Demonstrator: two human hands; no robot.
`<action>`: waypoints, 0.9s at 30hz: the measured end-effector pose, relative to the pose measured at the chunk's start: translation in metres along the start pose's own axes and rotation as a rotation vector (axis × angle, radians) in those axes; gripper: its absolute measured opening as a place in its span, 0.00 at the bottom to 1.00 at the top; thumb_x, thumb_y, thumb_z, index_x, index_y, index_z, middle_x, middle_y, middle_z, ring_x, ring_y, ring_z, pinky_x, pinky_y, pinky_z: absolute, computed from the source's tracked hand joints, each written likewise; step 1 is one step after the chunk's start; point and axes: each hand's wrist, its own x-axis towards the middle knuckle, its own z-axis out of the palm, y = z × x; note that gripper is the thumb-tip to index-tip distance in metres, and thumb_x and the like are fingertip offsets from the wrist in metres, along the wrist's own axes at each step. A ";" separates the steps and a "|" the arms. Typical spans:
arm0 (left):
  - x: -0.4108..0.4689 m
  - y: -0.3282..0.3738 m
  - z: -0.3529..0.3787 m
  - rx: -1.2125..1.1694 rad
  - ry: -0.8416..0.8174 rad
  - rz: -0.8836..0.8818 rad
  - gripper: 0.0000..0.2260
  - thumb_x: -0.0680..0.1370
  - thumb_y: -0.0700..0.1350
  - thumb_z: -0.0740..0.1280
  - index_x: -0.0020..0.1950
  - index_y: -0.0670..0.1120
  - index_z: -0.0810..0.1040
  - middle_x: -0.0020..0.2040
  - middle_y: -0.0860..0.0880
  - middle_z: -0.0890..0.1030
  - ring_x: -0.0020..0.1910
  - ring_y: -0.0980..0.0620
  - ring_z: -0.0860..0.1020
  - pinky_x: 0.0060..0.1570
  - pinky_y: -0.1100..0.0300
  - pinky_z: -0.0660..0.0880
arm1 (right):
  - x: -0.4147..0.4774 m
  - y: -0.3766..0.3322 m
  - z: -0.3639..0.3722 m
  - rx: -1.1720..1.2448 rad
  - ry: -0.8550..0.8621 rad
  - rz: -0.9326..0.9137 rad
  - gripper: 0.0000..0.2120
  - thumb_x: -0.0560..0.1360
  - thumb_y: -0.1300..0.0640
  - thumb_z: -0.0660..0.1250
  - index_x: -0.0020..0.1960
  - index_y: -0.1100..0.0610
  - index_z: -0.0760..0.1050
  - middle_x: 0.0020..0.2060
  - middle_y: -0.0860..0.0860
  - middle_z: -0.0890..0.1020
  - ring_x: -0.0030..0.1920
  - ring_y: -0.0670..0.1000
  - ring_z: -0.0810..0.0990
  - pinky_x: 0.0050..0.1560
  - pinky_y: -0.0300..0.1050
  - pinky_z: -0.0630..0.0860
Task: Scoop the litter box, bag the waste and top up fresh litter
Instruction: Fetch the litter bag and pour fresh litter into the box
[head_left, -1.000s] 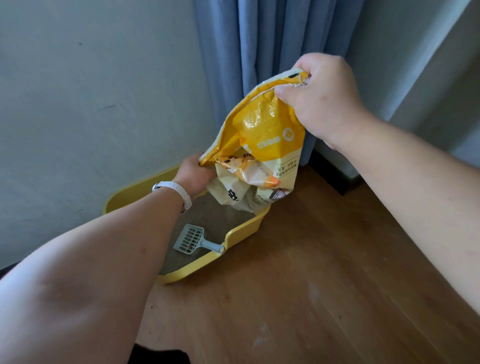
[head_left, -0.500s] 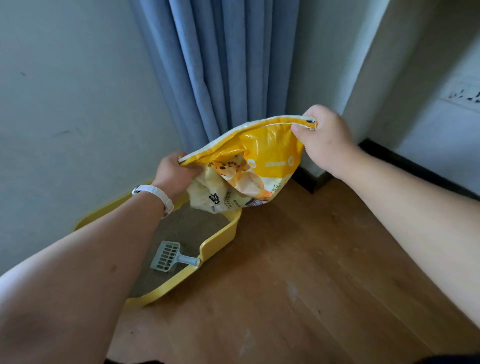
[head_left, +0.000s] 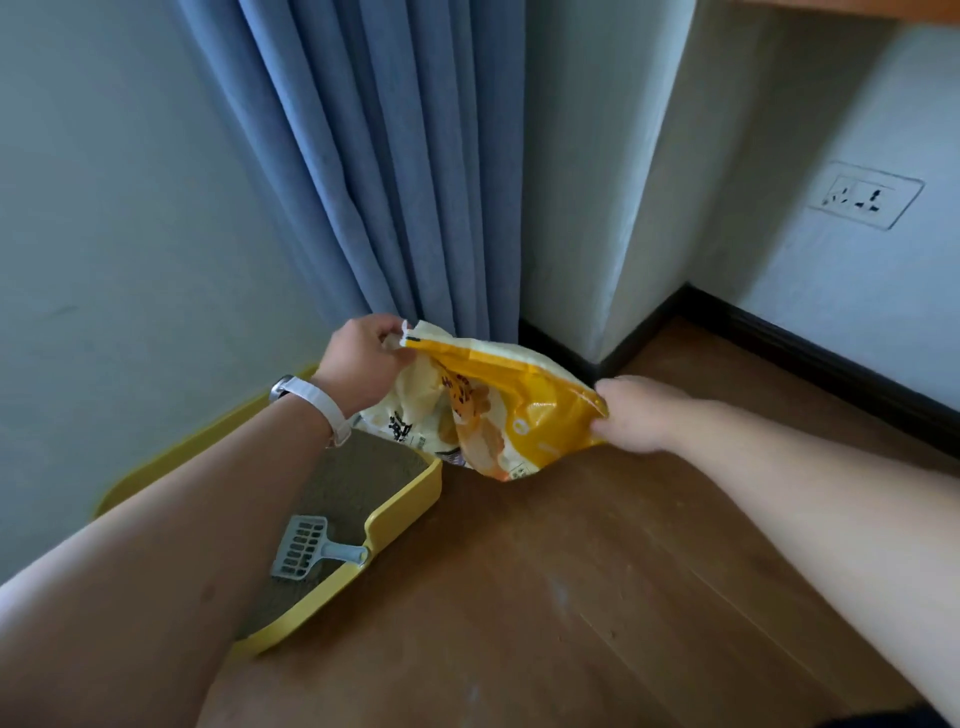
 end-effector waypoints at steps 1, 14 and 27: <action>0.000 0.003 0.001 0.023 -0.016 0.021 0.05 0.76 0.42 0.69 0.44 0.52 0.78 0.39 0.53 0.78 0.37 0.52 0.76 0.34 0.61 0.70 | 0.002 -0.006 -0.002 -0.018 0.002 -0.037 0.12 0.72 0.44 0.64 0.46 0.50 0.66 0.48 0.48 0.72 0.50 0.53 0.74 0.44 0.46 0.71; -0.002 0.030 0.017 0.234 -0.228 0.089 0.13 0.77 0.51 0.70 0.61 0.53 0.79 0.54 0.53 0.79 0.48 0.54 0.78 0.42 0.62 0.77 | 0.011 -0.070 -0.009 0.260 0.374 -0.271 0.11 0.80 0.48 0.59 0.41 0.52 0.69 0.39 0.46 0.72 0.39 0.50 0.74 0.33 0.44 0.67; 0.017 0.057 0.013 -0.063 0.072 0.008 0.07 0.80 0.45 0.65 0.47 0.45 0.80 0.35 0.55 0.75 0.33 0.56 0.72 0.31 0.62 0.67 | 0.010 0.032 0.013 0.578 0.036 0.107 0.11 0.73 0.53 0.69 0.41 0.61 0.77 0.40 0.59 0.83 0.36 0.54 0.85 0.44 0.57 0.82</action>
